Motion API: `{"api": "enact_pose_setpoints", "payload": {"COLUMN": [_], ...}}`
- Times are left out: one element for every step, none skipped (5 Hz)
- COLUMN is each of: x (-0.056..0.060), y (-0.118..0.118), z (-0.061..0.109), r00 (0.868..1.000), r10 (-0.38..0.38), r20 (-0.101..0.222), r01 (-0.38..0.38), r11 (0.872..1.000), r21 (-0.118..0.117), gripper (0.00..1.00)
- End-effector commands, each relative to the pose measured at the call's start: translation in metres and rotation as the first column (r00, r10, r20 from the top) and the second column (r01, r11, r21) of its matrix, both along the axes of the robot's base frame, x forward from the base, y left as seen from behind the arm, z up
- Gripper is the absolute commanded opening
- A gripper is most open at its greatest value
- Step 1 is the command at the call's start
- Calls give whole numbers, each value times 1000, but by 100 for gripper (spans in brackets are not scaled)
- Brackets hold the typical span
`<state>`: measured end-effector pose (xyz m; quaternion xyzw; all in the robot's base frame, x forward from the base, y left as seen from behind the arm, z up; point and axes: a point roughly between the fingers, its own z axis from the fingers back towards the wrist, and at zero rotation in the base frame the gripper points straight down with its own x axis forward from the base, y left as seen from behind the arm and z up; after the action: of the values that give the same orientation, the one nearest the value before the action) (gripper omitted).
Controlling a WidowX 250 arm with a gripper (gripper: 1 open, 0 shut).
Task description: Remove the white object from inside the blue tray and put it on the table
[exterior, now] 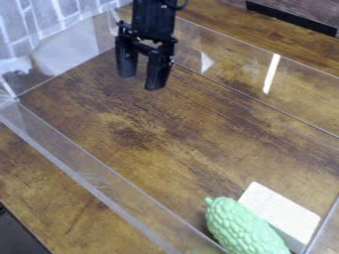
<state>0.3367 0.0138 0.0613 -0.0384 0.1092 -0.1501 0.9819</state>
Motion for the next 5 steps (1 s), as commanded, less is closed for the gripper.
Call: {"api": "enact_pose_setpoints", "payload": {"x": [2, 0, -3, -4, -6], "y": [-14, -24, -32, -36, -43], "z": [7, 2, -1, -6, -11], "r00": [996, 988, 979, 967, 953], "r10": [-80, -150, -205, -253, -304], "r20": [31, 22, 15, 3, 0], "r01": [80, 150, 205, 253, 303], "r11": [997, 989, 978, 967, 953], "r21": [-5, -13, -19, -25, -25], "gripper": [100, 100, 100, 100, 100]}}
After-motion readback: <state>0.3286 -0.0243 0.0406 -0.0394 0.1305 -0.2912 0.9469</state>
